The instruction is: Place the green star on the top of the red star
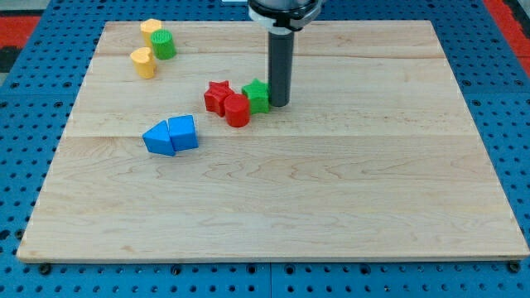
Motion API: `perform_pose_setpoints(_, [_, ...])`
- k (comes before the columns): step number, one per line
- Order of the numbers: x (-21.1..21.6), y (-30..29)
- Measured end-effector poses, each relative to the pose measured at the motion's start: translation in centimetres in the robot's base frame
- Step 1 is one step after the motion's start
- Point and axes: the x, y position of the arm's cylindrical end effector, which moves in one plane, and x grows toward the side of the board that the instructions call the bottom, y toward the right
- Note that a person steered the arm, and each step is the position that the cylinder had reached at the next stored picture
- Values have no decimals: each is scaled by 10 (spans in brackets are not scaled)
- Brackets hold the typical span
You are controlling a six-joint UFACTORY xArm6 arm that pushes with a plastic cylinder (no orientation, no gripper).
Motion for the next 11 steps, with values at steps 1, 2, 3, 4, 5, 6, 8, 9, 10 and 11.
perform_pose_setpoints(1, [-30,-41])
perform_pose_setpoints(2, [-78,-60])
perform_pose_setpoints(3, [-46,-38])
perform_pose_setpoints(4, [1,32])
perform_pose_setpoints(5, [19,-2])
perform_pose_setpoints(6, [15,-42])
perform_pose_setpoints(8, [-12,-56])
perform_pose_setpoints(9, [14,-50])
perform_pose_setpoints(10, [-20,-72])
perform_pose_setpoints(11, [-65,-101])
